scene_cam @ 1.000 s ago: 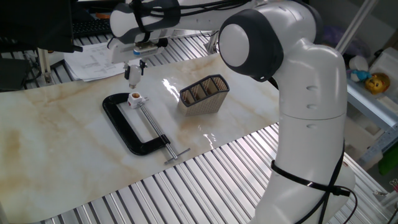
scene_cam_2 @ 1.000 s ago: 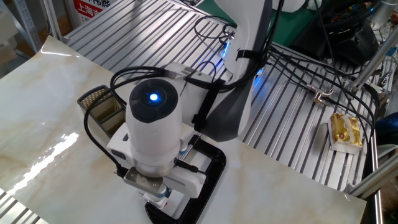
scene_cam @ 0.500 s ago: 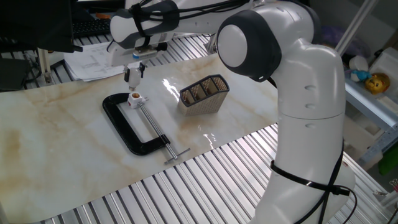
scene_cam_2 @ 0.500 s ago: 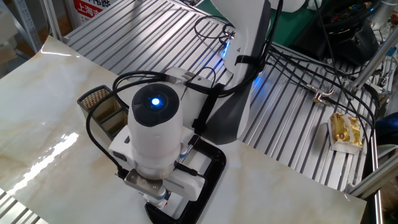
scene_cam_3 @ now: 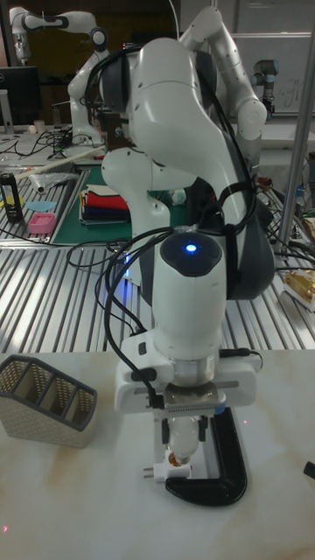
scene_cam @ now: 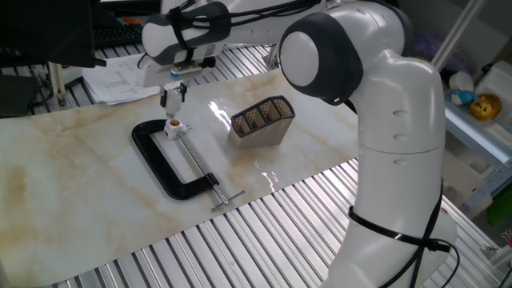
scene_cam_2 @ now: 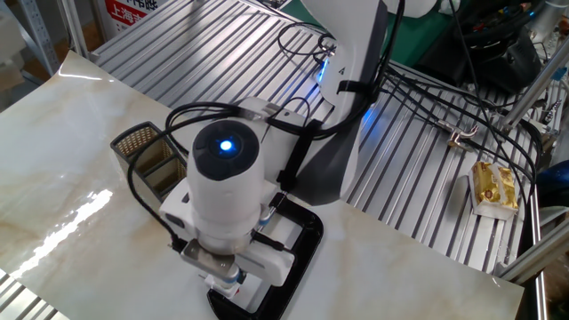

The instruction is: Install the light bulb by rotating it

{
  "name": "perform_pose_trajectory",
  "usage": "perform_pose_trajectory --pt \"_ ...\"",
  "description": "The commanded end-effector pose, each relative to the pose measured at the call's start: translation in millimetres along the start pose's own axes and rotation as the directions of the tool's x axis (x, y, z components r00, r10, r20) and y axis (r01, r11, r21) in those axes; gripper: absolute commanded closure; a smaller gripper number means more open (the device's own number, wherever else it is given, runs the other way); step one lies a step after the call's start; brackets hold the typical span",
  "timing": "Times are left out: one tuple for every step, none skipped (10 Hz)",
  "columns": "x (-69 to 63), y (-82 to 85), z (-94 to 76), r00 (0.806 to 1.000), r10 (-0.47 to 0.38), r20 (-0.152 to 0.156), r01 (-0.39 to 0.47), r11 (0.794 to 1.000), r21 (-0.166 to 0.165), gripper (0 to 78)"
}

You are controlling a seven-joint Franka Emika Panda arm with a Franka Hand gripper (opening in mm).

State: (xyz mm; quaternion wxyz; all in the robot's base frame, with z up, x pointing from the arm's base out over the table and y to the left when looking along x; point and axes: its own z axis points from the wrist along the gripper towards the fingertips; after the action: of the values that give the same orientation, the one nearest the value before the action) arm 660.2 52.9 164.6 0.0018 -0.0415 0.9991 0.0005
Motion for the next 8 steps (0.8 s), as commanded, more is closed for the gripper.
perform_pose_trajectory --pt "2.8 -1.7 0.4 1.000 0.009 0.004 -0.009 1.000 0.006 76.4" --pt "2.8 -1.7 0.4 1.000 0.009 0.004 -0.009 1.000 0.006 76.4" --pt "2.1 -1.8 0.0 1.000 0.011 0.005 -0.011 1.000 0.006 76.4" --pt "0.2 -2.3 -0.4 1.000 0.008 0.005 -0.008 1.000 0.007 76.4" --pt "-1.2 -4.0 -0.1 1.000 -0.002 0.002 0.002 1.000 0.015 76.4" --pt "-1.4 -5.8 0.9 1.000 -0.006 0.001 0.006 1.000 0.015 76.4" --pt "-1.3 -7.7 3.2 1.000 -0.013 -0.001 0.013 1.000 0.015 76.4" --pt "-0.4 -7.6 3.8 1.000 -0.012 -0.003 0.012 1.000 0.014 76.4"
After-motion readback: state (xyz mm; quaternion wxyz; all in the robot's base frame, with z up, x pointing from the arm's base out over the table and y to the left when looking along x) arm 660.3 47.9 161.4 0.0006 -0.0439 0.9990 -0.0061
